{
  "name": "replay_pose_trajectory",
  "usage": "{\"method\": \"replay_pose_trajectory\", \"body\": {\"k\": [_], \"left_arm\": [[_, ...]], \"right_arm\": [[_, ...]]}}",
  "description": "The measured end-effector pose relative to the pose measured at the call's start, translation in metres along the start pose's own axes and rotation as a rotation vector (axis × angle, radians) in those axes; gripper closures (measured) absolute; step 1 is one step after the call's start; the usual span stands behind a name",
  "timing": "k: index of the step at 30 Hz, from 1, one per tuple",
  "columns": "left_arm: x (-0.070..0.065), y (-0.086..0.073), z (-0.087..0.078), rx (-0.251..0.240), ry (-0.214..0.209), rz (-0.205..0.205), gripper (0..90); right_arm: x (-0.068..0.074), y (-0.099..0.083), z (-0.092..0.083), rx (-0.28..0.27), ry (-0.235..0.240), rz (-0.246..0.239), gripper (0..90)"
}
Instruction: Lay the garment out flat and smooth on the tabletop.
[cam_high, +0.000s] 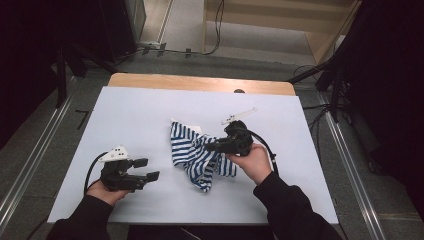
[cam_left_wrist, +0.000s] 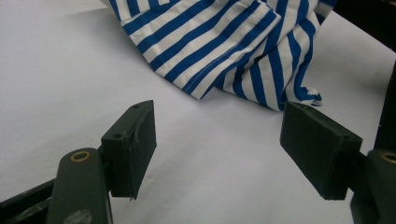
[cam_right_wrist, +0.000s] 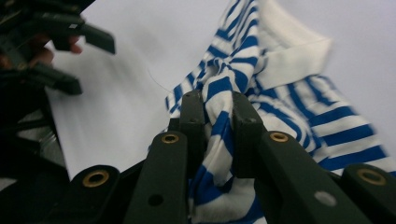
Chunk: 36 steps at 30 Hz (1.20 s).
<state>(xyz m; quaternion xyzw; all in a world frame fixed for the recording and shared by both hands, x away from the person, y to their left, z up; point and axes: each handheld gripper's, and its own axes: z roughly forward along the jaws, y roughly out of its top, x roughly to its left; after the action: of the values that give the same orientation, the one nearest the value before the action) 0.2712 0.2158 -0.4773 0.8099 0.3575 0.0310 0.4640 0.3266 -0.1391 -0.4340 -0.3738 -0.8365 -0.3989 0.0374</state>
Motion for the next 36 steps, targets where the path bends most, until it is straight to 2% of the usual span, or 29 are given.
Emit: {"method": "replay_pose_trajectory", "body": {"k": [2,10,24,29,32,36], "left_arm": [[0.0,0.0,0.0,-0.002,0.0,-0.001,27.4],[0.0,0.0,0.0,-0.006,0.001,-0.004,27.4],[0.003,0.001,-0.004,-0.032,0.019,-0.015,27.4],[0.004,0.001,-0.004,-0.036,0.025,-0.018,27.4],[0.004,0.001,-0.004,-0.035,0.029,-0.016,27.4],[0.003,0.002,-0.004,-0.032,0.029,-0.013,27.4]], "right_arm": [[0.007,-0.003,0.003,0.019,0.002,-0.028,76.4],[0.03,-0.012,0.023,0.052,0.045,-0.077,76.4],[0.056,-0.02,0.069,0.121,0.079,-0.106,76.4],[0.063,-0.023,0.087,0.142,0.086,-0.128,76.5],[0.064,-0.025,0.096,0.155,0.096,-0.107,76.5],[0.06,-0.029,0.101,0.145,0.11,-0.096,76.4]]}}
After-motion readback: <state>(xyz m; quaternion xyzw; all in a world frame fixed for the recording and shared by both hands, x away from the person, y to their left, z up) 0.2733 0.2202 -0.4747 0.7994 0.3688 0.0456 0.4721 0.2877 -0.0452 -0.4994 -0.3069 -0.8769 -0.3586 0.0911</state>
